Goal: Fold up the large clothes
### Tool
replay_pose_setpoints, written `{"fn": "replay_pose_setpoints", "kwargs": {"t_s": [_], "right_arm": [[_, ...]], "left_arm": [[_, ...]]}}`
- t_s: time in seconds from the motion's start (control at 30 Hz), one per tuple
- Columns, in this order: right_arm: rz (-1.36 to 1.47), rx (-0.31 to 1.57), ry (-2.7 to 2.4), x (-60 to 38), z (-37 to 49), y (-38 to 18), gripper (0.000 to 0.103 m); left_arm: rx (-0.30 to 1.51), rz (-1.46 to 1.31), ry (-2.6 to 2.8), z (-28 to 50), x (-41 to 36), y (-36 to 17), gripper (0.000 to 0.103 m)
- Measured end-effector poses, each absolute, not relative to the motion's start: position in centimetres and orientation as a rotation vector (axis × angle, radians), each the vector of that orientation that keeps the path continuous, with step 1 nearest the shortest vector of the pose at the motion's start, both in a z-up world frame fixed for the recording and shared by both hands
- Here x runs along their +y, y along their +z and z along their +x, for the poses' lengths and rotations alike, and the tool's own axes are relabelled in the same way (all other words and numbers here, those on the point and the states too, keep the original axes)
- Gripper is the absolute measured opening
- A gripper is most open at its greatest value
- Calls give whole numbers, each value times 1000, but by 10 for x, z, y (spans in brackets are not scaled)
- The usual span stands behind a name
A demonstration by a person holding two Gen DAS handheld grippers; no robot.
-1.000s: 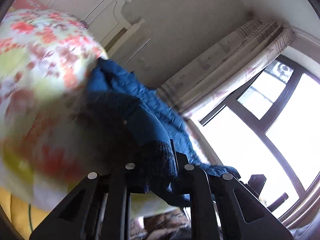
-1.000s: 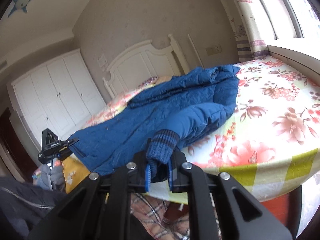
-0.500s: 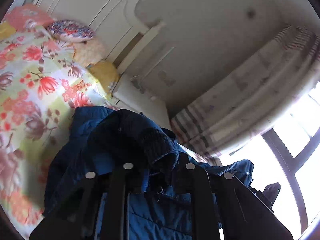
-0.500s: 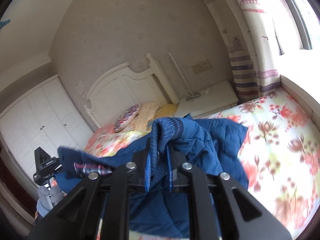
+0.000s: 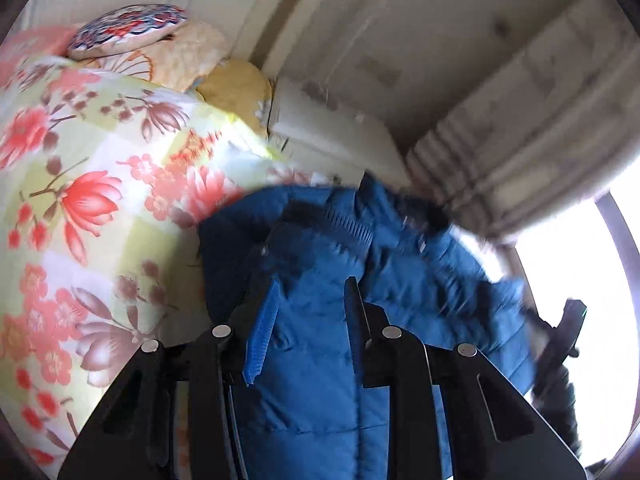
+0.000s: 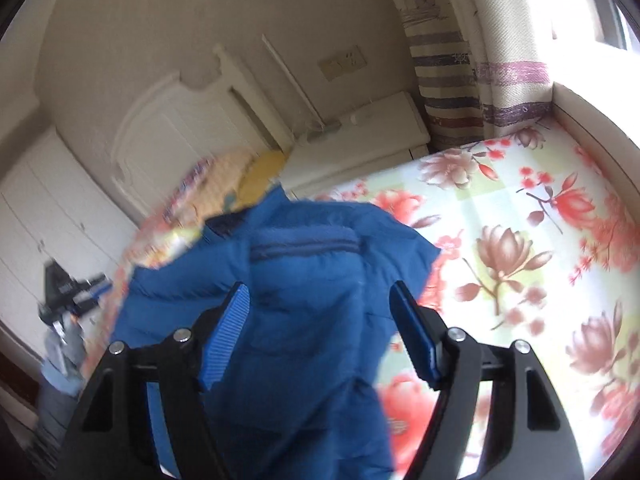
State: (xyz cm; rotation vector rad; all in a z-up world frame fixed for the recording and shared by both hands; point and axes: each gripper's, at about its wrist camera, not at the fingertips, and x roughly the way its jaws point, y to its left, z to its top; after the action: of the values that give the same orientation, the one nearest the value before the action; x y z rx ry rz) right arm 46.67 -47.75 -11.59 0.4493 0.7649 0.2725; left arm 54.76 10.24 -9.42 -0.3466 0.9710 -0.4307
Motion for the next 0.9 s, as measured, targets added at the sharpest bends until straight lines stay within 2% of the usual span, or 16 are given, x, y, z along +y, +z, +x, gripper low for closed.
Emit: {"fn": "replay_pose_setpoints", "kwargs": {"t_s": [0.17,0.47,0.53,0.6,0.63,0.67,0.87,0.9], "right_arm": [[390,788,351,-466,475,-127,72],[185,814,402,-437,485,-123,71],[180,812,404,-437,488,-121,68],[199,804,408,-440,490,-121,67],[212,803,410,-442,491,-123,67],[221,805,408,-443,491,-125,67],[248,813,406,-446,492,-134,68],[248,815,405,-446,492,-135,68]], "left_arm": [[994,-155,-463,556,75,-109,22],[1028,-100,-489,578,66,-110,28],[1019,-100,-487,580,62,-109,38],[1001,-125,-518,581,58,-113,84],[986,-123,-544,579,54,-114,91],[966,-96,-551,577,49,-115,95],[944,8,-511,572,35,-117,94],[940,-13,-513,573,38,-116,88]]}}
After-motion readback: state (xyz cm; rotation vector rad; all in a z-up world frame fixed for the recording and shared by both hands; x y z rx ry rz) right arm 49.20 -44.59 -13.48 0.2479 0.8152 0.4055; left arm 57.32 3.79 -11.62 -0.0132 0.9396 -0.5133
